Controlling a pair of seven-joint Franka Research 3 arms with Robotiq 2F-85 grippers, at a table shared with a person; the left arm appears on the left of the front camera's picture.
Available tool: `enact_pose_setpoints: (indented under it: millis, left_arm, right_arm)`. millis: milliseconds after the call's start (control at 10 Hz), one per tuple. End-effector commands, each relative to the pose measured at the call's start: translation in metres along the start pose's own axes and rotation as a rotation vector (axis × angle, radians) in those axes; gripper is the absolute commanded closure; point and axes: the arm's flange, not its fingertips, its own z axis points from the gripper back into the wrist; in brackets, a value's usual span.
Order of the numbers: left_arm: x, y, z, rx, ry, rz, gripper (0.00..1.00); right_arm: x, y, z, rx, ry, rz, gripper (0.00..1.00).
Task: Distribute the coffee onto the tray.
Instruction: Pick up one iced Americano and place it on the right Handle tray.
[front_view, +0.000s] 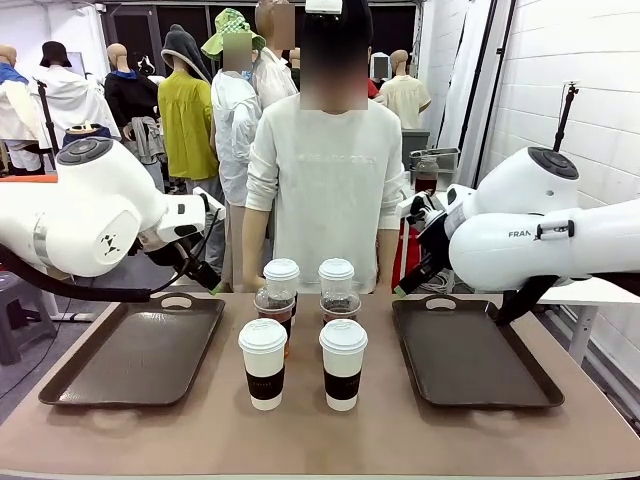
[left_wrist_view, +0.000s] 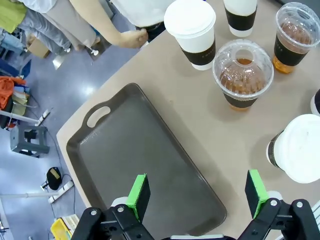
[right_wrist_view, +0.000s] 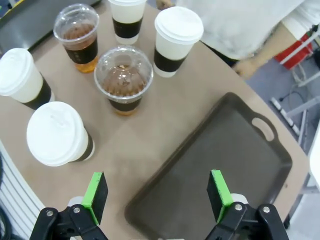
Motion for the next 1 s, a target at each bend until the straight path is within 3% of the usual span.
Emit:
enact_pose_setpoints:
  millis: [0, 400, 700, 900]
  left_arm:
    - [-0.003, 0.011, 0.013, -0.039, -0.034, -0.054, 0.00]
    - [-0.010, 0.029, 0.057, -0.215, -0.161, -0.207, 0.00]
    - [-0.027, 0.044, 0.080, -0.298, -0.293, -0.163, 0.00]
    - [-0.036, 0.050, 0.083, -0.302, -0.330, -0.130, 0.00]
  right_arm:
    - [-0.002, -0.015, 0.016, 0.100, -0.045, 0.044, 0.00]
    - [-0.010, -0.035, 0.063, 0.186, -0.168, 0.125, 0.00]
    - [-0.012, -0.048, 0.073, 0.193, -0.234, 0.116, 0.00]
    - [-0.011, -0.052, 0.071, 0.185, -0.268, 0.130, 0.00]
